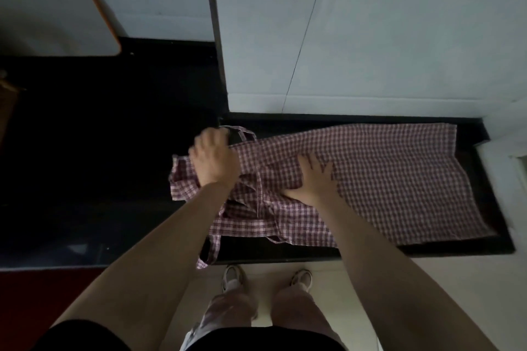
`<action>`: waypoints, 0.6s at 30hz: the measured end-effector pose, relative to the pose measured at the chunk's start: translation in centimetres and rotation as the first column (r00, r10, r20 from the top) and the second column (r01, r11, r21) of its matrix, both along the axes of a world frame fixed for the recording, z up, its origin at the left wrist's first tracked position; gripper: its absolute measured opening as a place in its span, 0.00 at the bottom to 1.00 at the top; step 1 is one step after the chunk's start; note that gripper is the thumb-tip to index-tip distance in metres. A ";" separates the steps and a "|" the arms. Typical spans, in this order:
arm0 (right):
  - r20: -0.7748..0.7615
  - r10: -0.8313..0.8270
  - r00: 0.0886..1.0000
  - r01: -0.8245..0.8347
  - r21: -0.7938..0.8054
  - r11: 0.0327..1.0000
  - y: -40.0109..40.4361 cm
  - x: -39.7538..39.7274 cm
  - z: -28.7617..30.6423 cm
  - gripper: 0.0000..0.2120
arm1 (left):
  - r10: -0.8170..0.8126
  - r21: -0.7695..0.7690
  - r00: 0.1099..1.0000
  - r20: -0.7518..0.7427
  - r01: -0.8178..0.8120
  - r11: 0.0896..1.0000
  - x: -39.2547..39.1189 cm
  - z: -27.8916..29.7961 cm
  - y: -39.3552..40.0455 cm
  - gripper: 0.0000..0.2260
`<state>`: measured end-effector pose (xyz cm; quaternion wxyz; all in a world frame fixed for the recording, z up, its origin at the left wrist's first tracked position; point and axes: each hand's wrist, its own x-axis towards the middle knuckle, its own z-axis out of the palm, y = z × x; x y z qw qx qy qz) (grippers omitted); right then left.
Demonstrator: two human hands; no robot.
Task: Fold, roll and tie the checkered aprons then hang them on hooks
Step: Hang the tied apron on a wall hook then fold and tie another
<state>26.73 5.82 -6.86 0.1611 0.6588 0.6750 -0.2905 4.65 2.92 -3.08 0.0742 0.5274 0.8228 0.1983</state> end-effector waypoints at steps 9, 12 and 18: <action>0.111 -0.098 0.989 0.098 0.010 0.995 -0.9 4.8 0.4 0.55 | -0.478 -0.717 0.875 0.072 0.379 0.585 2.8 -3.3 -0.8 0.57; 0.085 -0.129 0.988 0.128 0.015 0.992 -0.8 5.9 0.7 0.57 | -0.488 -0.686 0.864 0.121 0.429 0.588 2.7 -2.8 0.8 0.54; 0.111 -0.146 0.983 0.148 -0.013 0.989 -0.3 9.4 0.3 0.61 | -0.396 -0.432 0.915 0.081 0.390 0.813 5.6 -2.7 -0.1 0.40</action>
